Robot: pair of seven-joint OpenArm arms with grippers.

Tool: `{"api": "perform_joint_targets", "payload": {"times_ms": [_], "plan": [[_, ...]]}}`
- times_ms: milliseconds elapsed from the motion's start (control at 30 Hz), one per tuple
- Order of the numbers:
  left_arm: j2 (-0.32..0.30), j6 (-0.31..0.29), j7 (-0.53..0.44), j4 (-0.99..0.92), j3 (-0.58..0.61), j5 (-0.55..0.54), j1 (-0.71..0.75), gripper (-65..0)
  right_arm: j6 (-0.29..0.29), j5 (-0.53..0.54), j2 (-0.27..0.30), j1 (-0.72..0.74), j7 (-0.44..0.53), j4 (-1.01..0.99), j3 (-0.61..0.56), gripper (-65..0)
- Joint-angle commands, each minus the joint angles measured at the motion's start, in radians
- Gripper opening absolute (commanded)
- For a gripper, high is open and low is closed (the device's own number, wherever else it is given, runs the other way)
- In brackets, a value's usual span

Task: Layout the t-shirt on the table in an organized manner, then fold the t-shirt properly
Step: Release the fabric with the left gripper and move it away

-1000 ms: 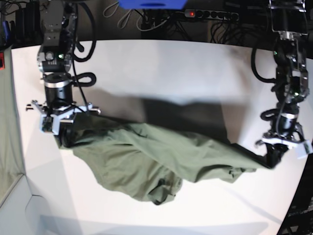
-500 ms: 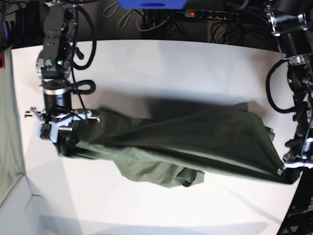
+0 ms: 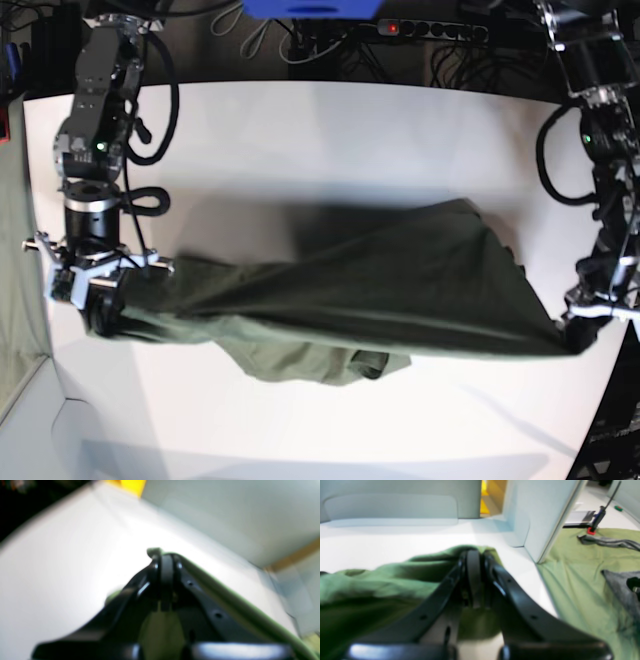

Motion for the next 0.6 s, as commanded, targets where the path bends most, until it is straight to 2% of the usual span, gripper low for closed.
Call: {"api": "perform_joint_targets", "payload": {"times_ms": [0, 133, 233, 433, 567], "plan": [[-0.016, 0.009, -0.02, 0.031, -0.039, -0.07, 0.027, -64.7, -0.003, -0.001, 0.002, -0.004, 0.015, 0.018, 0.011, -65.0], [0.026, 0.007, 0.054, 0.09, -0.121, -0.257, 0.196, -64.7, -0.002, -0.001, 0.002, -0.039, 0.01, 0.018, 0.011, -65.0], [0.087, 0.007, 0.118, 0.153, -0.157, -0.358, 0.317, -64.8, -0.002, -0.001, 0.0, -0.061, 0.01, 0.012, 0.005, -65.0], [0.225, 0.006, 0.267, 0.225, -0.161, -0.401, 0.495, -64.8, -0.002, 0.0, -0.001, -0.067, 0.013, -0.045, 0.005, -65.0], [0.245, 0.006, 0.406, 0.116, -0.166, -0.401, 0.511, -64.8, -0.002, 0.0, -0.018, -0.067, 0.013, -0.049, 0.005, -65.0]]}}
